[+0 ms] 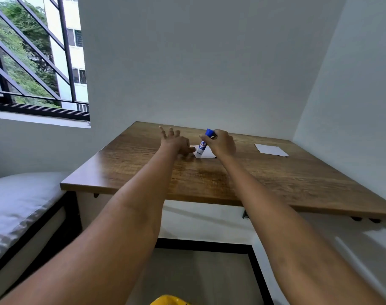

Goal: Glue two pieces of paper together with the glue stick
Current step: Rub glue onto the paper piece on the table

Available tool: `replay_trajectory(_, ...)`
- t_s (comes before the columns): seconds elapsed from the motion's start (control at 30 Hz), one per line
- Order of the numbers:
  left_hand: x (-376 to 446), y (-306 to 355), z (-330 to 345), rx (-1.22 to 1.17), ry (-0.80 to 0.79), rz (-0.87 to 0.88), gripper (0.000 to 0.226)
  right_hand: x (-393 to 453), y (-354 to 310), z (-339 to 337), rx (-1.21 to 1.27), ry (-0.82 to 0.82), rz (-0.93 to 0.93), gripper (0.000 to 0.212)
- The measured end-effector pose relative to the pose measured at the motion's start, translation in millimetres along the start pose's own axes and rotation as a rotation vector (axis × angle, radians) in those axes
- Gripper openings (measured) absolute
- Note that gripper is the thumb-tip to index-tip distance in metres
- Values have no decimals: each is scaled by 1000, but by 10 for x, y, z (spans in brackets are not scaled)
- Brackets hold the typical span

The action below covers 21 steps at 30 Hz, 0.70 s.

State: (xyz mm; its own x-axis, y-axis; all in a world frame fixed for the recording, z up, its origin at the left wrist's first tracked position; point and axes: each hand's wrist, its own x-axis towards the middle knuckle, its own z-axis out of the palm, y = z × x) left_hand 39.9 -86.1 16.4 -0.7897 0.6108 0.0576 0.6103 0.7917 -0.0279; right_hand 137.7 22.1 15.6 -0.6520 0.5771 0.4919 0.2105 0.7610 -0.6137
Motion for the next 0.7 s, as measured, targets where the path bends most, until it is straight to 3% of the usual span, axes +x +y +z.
replay_trajectory(0.2, 46, 10, 6, 7, 35, 5, 59, 17, -17, -105, 169, 85, 53, 35)
replay_trajectory(0.37, 96, 37, 47, -213, 26, 6, 51, 141, 40, -233, 413, 212, 168, 31)
replay_trajectory(0.5, 157, 45, 90, -345, 47, 124, 29, 224, 195, -226, 558, 169, 243, 18)
replay_trajectory(0.63, 194, 57, 49, -363, 43, 164, 29, 337, 339, -213, 595, 82, 292, 20)
replay_trajectory(0.7, 230, 63, 13, -396, 73, 181, 29, 396, 408, -203, 613, 19, 303, 33)
